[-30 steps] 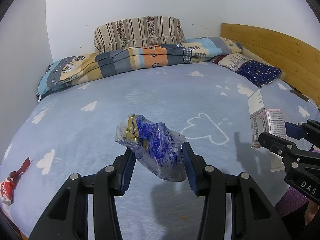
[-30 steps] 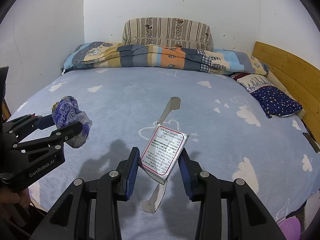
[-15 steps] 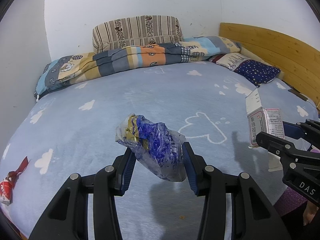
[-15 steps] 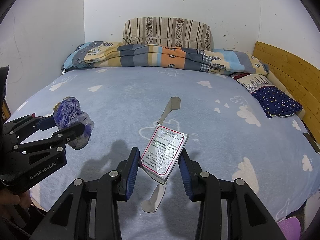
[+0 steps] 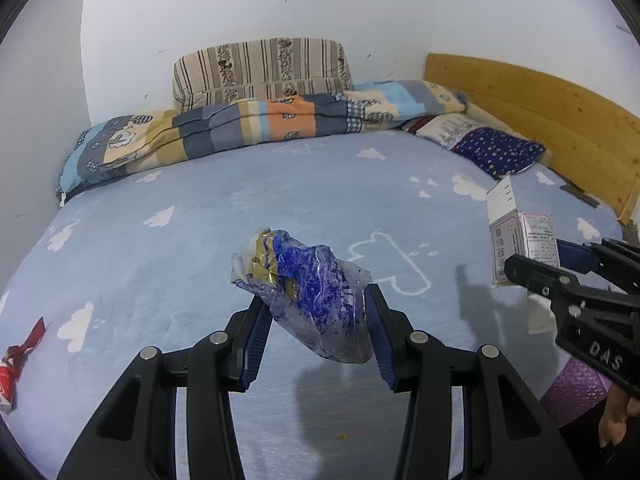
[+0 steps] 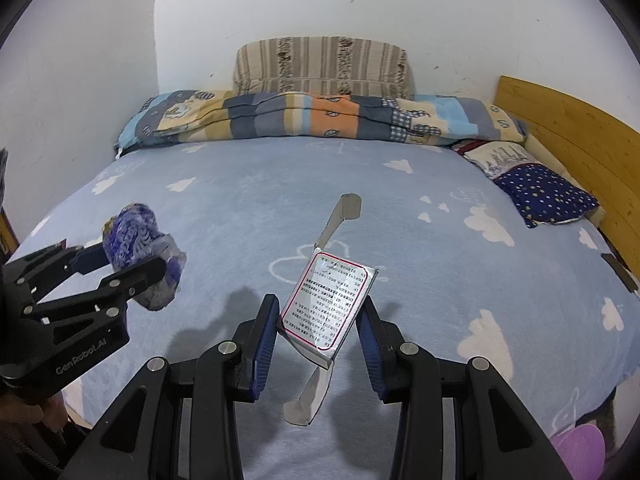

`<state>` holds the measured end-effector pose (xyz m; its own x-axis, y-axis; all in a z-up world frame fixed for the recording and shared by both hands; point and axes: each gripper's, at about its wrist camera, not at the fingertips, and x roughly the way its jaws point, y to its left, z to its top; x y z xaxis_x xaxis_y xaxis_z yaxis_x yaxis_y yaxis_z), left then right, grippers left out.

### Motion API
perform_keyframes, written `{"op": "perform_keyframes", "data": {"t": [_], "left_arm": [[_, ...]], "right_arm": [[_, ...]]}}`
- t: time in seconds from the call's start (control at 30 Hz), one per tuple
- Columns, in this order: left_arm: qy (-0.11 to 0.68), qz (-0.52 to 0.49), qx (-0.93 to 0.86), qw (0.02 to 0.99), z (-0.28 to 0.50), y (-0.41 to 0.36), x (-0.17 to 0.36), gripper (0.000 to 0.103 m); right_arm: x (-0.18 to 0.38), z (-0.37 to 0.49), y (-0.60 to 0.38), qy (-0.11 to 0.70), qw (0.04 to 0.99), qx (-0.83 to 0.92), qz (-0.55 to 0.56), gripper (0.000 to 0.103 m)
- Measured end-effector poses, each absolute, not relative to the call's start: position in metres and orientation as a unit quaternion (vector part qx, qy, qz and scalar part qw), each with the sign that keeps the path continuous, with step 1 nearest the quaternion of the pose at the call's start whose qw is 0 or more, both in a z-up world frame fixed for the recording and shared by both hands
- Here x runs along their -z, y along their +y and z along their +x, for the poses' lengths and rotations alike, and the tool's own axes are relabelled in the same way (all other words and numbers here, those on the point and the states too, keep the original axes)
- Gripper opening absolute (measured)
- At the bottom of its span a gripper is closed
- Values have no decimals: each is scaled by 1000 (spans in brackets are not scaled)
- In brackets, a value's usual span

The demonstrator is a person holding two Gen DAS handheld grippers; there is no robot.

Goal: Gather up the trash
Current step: 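Lift the plastic bag and paper box above the bed with both tools, then carry the bag and paper box to the purple basket and open both tools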

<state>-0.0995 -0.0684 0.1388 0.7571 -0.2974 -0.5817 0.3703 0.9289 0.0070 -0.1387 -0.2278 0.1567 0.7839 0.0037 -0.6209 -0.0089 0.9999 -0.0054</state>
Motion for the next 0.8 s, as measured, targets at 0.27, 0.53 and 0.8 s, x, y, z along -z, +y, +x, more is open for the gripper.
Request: {"op": "perform_keyframes", "data": {"t": [0.27,0.53,0.8], "left_arm": [[273,60,215,936,-136,-67,-165,45],[265,42,275,923,-198,-70,-185,45],[258,55,292,919,-227,-83,-197,46]], "right_arm": [[-187,-185,-241,316,947,51,-26,42],[-223,-253,-257,292,953,82,-23,42],[-226,-286,-263,283,956,79,-13,42]]}}
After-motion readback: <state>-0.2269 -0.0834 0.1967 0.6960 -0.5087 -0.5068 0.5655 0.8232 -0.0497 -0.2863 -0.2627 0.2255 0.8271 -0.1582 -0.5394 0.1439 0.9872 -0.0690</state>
